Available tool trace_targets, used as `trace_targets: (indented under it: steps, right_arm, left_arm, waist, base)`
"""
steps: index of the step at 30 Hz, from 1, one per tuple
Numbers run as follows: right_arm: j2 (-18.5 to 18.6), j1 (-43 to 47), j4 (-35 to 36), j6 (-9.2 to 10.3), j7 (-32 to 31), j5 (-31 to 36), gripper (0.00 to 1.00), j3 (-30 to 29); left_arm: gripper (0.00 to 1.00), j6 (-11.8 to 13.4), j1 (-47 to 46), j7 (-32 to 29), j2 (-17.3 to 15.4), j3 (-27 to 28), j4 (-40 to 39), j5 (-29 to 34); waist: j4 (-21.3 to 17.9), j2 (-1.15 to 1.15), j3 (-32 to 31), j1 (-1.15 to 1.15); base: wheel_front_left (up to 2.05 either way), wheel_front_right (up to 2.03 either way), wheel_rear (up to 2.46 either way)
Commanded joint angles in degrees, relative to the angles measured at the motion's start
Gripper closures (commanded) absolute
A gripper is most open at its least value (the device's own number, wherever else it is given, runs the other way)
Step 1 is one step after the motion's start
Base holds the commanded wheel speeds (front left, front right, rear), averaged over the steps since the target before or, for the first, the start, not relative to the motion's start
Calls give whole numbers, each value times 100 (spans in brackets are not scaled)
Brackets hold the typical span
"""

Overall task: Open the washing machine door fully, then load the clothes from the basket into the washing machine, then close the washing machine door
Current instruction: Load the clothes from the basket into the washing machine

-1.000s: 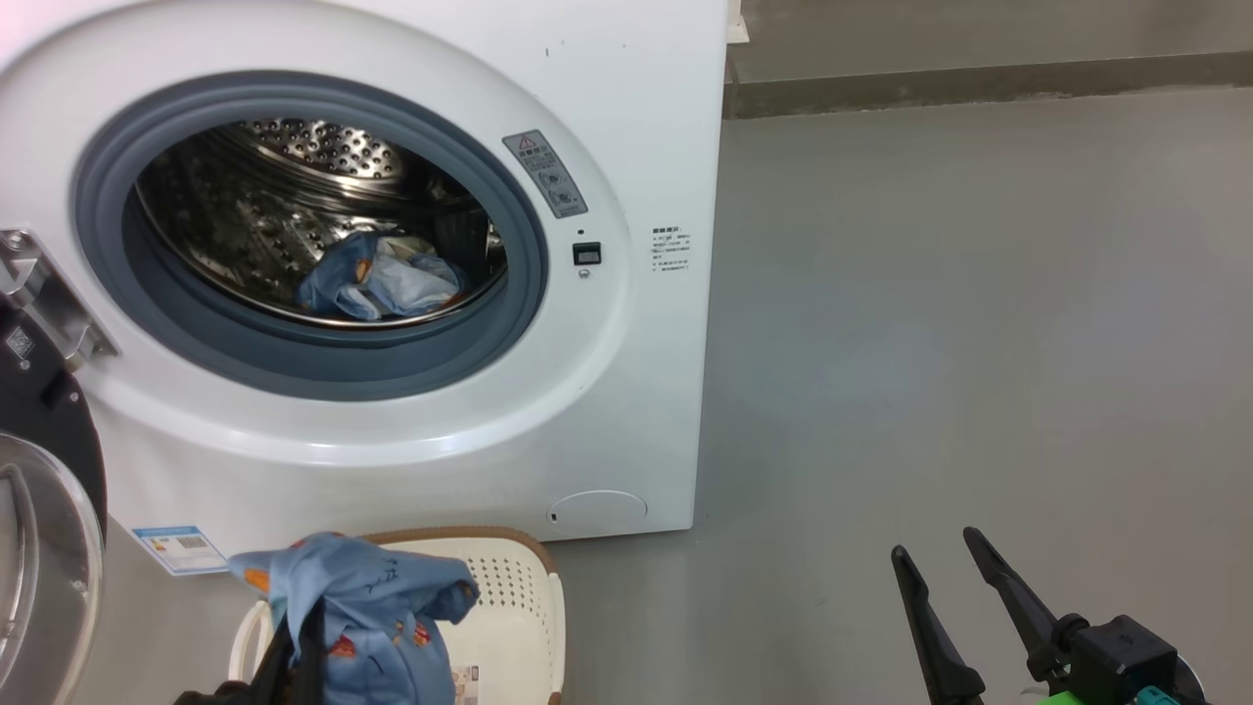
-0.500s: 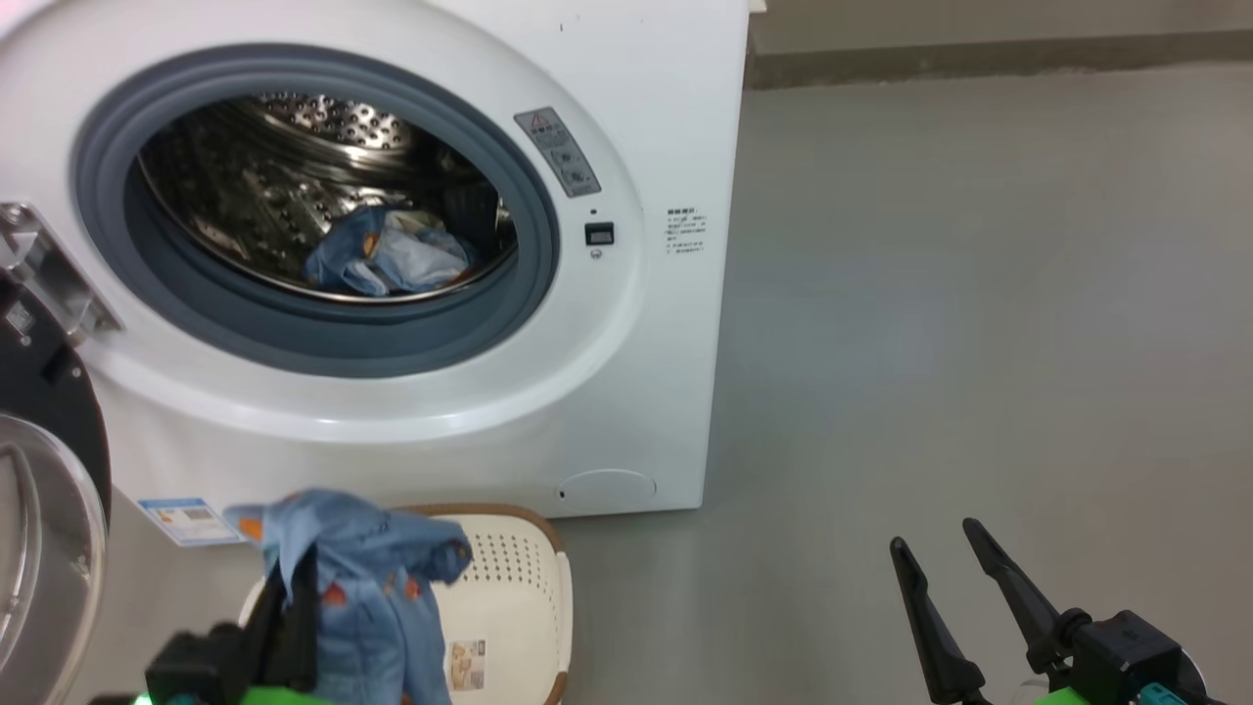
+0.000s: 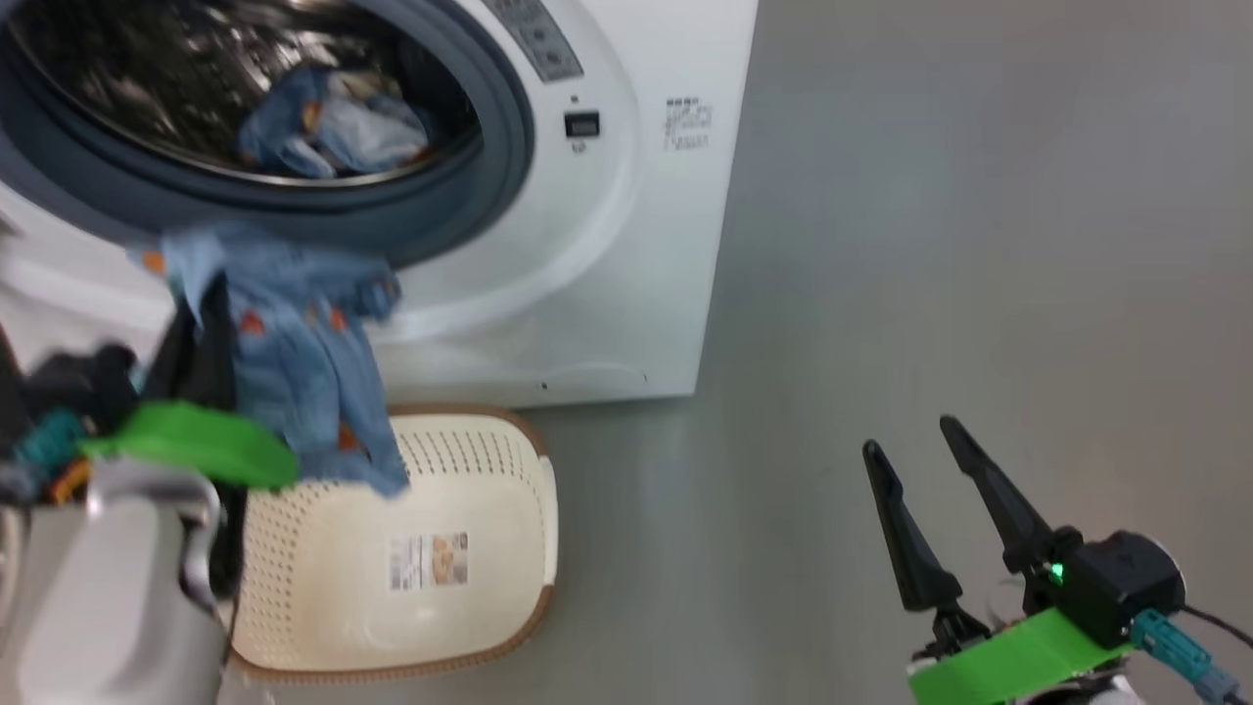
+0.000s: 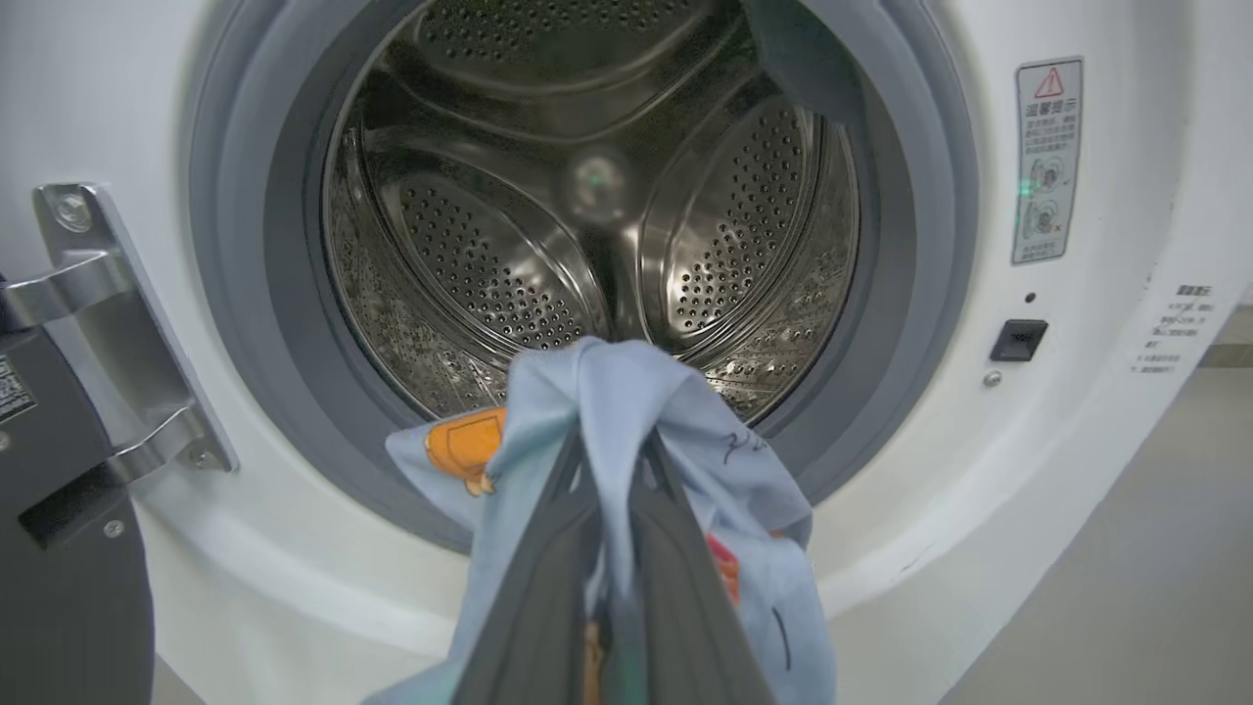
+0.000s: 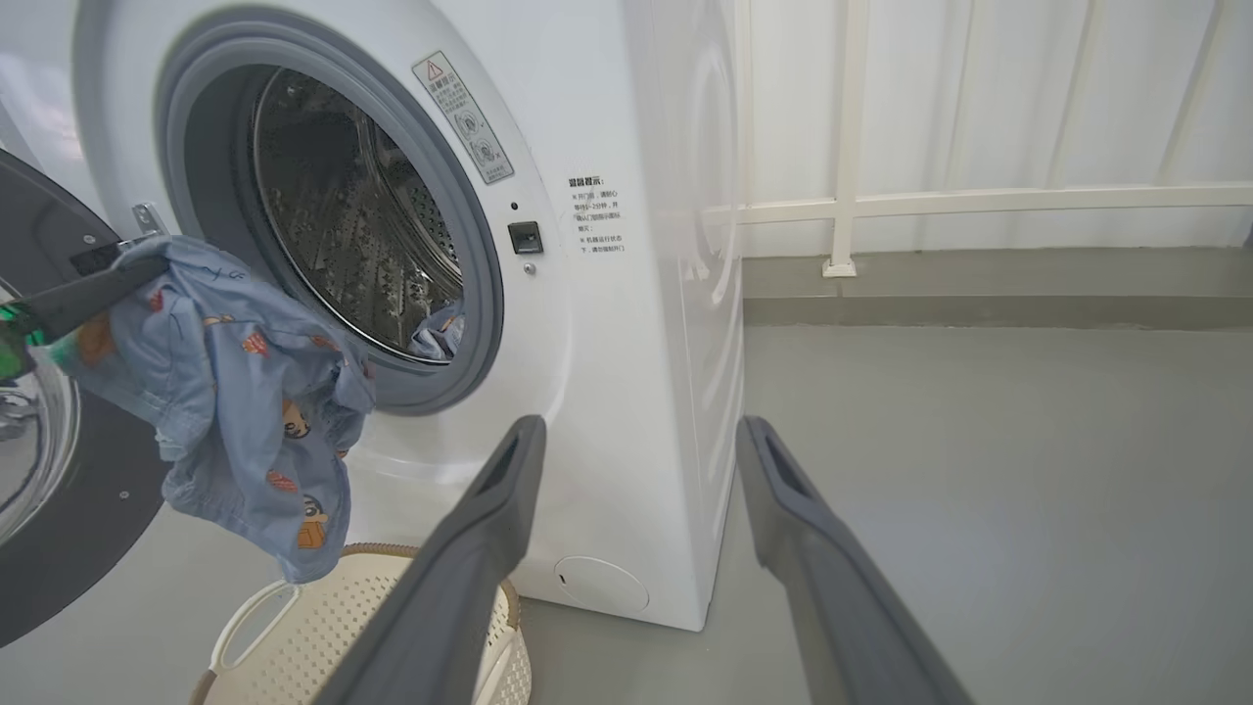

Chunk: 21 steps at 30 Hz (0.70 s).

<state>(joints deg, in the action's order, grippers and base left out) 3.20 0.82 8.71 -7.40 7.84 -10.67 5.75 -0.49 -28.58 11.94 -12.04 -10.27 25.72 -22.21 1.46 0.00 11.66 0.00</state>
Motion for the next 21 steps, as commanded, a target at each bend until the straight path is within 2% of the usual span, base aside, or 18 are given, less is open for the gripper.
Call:
trace_targets:
  steps: [1,9,14,21]
  right_arm:
    - [4,-245,156,-9,78,16,0,188]
    - [-15,-1011,-69,-9,405,-26,0,481]
    - [-25,-1388,-332,-9,587,-149,0,667]
    - [-31,-1650,-602,-9,705,-487,0,823]
  left_arm:
    - [100,-72,-403,16,-235,240,-3,-91]
    - [100,-477,-2187,-576,-540,253,1218,-351]
    - [100,-627,-3115,-1217,-1000,209,1747,-511]
    - [100,-688,-4029,-2032,-1766,189,1982,-768]
  waist:
    - [-175,0,801,0]
    - [-581,0,1888,0]
    - [-954,0,2357,0]
    - [-1505,0,2796,0]
  base:
    - [0,0,0]
    - [0,0,0]
    - [0,0,0]
    - [0,0,0]
